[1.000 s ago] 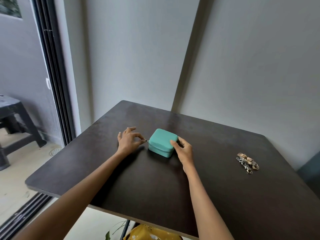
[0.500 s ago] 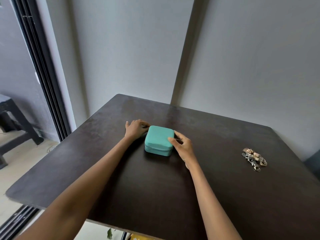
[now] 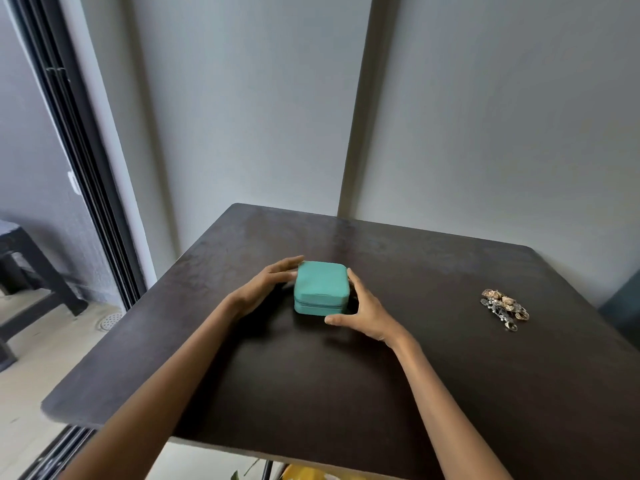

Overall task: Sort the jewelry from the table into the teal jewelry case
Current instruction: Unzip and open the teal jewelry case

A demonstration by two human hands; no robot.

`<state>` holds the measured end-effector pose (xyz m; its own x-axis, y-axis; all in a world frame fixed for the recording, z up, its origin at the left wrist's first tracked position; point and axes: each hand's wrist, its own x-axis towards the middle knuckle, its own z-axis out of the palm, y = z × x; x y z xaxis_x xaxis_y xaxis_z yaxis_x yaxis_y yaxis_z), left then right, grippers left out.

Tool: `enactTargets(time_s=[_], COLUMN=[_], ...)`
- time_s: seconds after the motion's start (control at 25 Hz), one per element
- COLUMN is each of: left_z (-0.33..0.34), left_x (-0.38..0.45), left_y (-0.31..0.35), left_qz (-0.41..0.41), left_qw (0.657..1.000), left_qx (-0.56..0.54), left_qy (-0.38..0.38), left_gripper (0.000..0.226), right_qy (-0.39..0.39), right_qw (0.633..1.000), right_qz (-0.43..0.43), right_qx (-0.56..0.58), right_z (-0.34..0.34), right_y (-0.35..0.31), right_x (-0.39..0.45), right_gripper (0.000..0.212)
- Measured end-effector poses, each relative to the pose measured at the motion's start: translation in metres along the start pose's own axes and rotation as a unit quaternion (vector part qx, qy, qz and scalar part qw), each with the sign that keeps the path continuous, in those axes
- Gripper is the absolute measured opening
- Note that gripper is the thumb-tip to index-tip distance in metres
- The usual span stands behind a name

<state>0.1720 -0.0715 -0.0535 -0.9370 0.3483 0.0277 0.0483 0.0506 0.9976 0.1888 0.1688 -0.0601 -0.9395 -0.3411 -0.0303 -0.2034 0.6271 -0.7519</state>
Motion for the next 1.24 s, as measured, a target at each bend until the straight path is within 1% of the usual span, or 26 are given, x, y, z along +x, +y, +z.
enactTargets(time_s=[0.04,0.12,0.16,0.24,0.32,0.44,0.48,0.6,0.68,0.76,0.84,0.92,1.04,1.12,1.24], left_z=[-0.003,-0.009,-0.009,-0.006,-0.002,-0.003,-0.006,-0.01,-0.007,-0.003,0.001,0.002,0.002,0.005,0.01], left_x=[-0.011,-0.025,-0.03,-0.036,-0.037,-0.038,-0.037,-0.032,-0.024,-0.013,-0.004,0.005,0.018,0.023,0.024], left_y=[0.0,-0.001,-0.001,-0.002,-0.004,0.002,0.007,0.021,0.027,0.028,0.024,0.015,0.0,-0.004,-0.007], left_qz=[-0.01,-0.035,-0.047,-0.046,-0.025,-0.009,-0.007,0.011,0.021,0.01,-0.008,-0.012,-0.028,-0.045,-0.023], left_qw=[0.999,0.996,0.992,0.983,0.984,0.994,0.993,0.983,0.982,0.983,0.983,0.977,0.954,0.932,0.918], left_qx=[0.002,0.051,0.092,0.172,0.174,0.099,0.108,0.184,0.187,0.171,0.144,0.145,0.214,0.246,0.21], left_qy=[-0.032,-0.063,-0.066,-0.04,0.003,0.037,0.036,0.025,0.026,0.065,0.117,0.156,0.207,0.263,0.335], left_gripper=[0.081,0.101,0.107,0.108,0.099,0.081,0.076,0.058,0.042,0.035,0.034,0.035,0.038,0.035,0.025], right_qy=[0.0,0.017,0.021,0.014,-0.004,-0.002,0.002,0.011,0.015,0.015,0.011,0.014,0.023,0.028,0.036], right_qw=[1.0,0.998,0.998,1.0,1.0,0.999,0.999,1.0,1.0,1.0,1.0,0.999,0.999,0.998,0.997], right_qz=[-0.006,-0.029,-0.033,-0.027,-0.02,-0.015,-0.011,-0.014,-0.014,-0.015,-0.019,-0.027,-0.037,-0.048,-0.062], right_qx=[-0.024,-0.048,-0.044,-0.008,0.023,0.041,0.04,0.02,0.018,0.02,0.023,0.027,0.028,0.02,-0.008], right_z=[0.004,0.016,0.02,0.024,0.024,0.023,0.023,0.026,0.027,0.027,0.027,0.027,0.028,0.029,0.033], right_y=[-0.003,-0.012,-0.016,-0.023,-0.027,-0.031,-0.031,-0.029,-0.028,-0.027,-0.025,-0.023,-0.019,-0.018,-0.019], right_x=[-0.003,-0.007,-0.007,-0.008,-0.011,-0.014,-0.014,-0.014,-0.015,-0.014,-0.013,-0.012,-0.01,-0.009,-0.009], right_gripper=[0.117,0.118,0.119,0.121,0.121,0.114,0.113,0.113,0.115,0.116,0.118,0.121,0.121,0.117,0.114])
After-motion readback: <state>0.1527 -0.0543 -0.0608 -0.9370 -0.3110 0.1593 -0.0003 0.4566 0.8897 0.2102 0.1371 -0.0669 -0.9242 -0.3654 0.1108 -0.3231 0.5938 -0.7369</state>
